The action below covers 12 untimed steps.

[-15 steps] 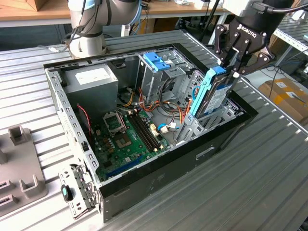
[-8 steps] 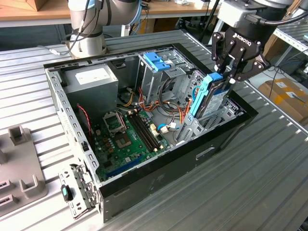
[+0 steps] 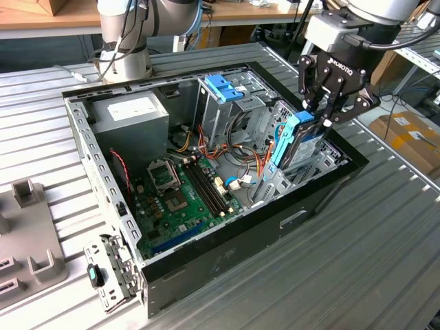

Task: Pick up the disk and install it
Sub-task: 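Insert the disk into the insertion slot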

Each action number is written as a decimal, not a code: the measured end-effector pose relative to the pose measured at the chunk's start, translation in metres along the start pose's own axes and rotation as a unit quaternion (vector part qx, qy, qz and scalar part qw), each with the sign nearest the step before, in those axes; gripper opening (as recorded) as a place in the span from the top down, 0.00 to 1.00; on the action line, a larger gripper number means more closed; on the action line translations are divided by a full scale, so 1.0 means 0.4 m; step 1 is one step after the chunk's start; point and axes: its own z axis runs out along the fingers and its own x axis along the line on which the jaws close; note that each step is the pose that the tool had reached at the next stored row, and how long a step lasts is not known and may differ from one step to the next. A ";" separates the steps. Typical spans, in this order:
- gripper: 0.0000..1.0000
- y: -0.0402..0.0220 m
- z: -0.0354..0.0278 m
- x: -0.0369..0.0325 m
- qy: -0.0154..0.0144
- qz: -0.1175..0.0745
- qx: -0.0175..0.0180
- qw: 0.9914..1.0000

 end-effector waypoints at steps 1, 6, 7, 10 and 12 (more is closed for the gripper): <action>0.65 0.000 0.015 0.000 0.000 0.000 0.000 1.000; 0.65 0.001 0.047 -0.001 0.000 0.000 0.000 1.000; 0.65 0.001 0.051 -0.001 0.000 0.000 0.000 1.000; 0.65 0.001 0.067 -0.001 0.000 0.000 0.000 1.000; 0.65 0.001 0.079 -0.002 0.000 0.000 0.000 1.000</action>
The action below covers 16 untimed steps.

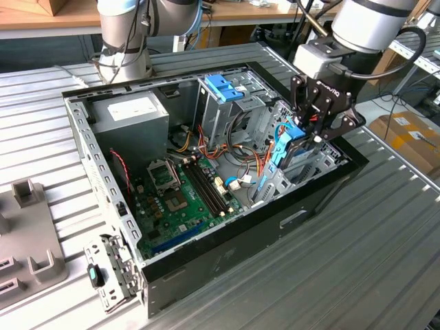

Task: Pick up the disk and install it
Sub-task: 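Insert the disk into the insertion slot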

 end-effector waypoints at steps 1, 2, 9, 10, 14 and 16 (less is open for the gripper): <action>0.65 0.000 0.004 0.000 0.000 0.000 0.000 1.000; 0.65 0.000 0.009 0.000 0.000 0.000 0.000 1.000; 0.65 0.001 0.041 -0.001 0.000 0.000 0.000 1.000; 0.65 0.001 0.041 -0.001 0.000 0.000 0.000 1.000; 0.64 0.001 0.042 -0.001 0.000 0.000 0.000 1.000; 0.58 0.001 0.042 -0.001 0.000 0.000 0.000 1.000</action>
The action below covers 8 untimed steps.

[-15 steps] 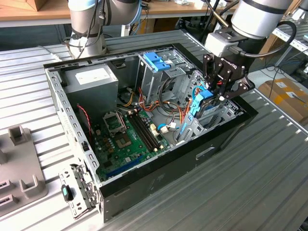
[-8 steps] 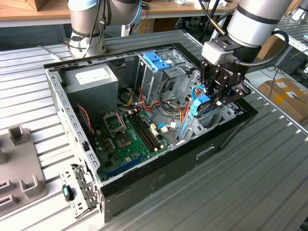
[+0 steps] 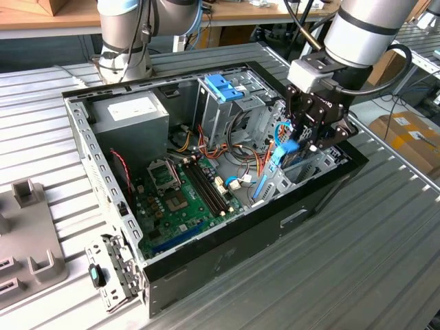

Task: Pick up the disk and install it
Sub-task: 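Insert the disk into the insertion slot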

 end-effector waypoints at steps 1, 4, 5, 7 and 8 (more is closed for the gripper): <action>0.58 0.000 0.000 0.000 0.000 0.000 0.000 1.000; 0.58 0.000 0.000 0.000 0.000 0.000 0.000 1.000; 0.58 0.000 -0.002 0.000 0.000 0.000 0.000 1.000; 0.58 0.000 -0.012 0.000 0.000 0.000 0.000 1.000; 0.58 0.000 -0.018 0.000 0.000 0.000 0.000 1.000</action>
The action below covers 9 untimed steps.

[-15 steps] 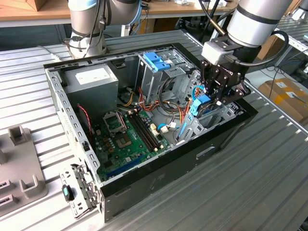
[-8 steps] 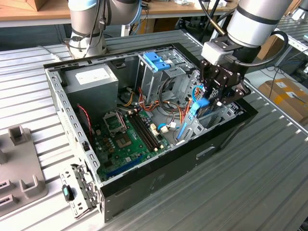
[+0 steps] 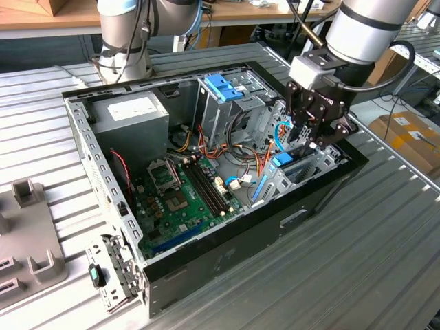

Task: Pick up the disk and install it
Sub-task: 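Insert the disk into the insertion slot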

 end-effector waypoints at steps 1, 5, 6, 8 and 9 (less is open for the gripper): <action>0.58 0.000 -0.005 0.000 0.000 0.000 0.000 1.000; 0.58 0.000 -0.024 0.001 0.000 0.000 0.000 1.000; 0.58 0.000 -0.032 0.001 0.000 0.000 0.000 1.000; 0.58 -0.001 -0.038 0.001 0.000 0.000 0.000 1.000; 0.58 -0.001 -0.038 0.001 0.000 0.000 0.000 1.000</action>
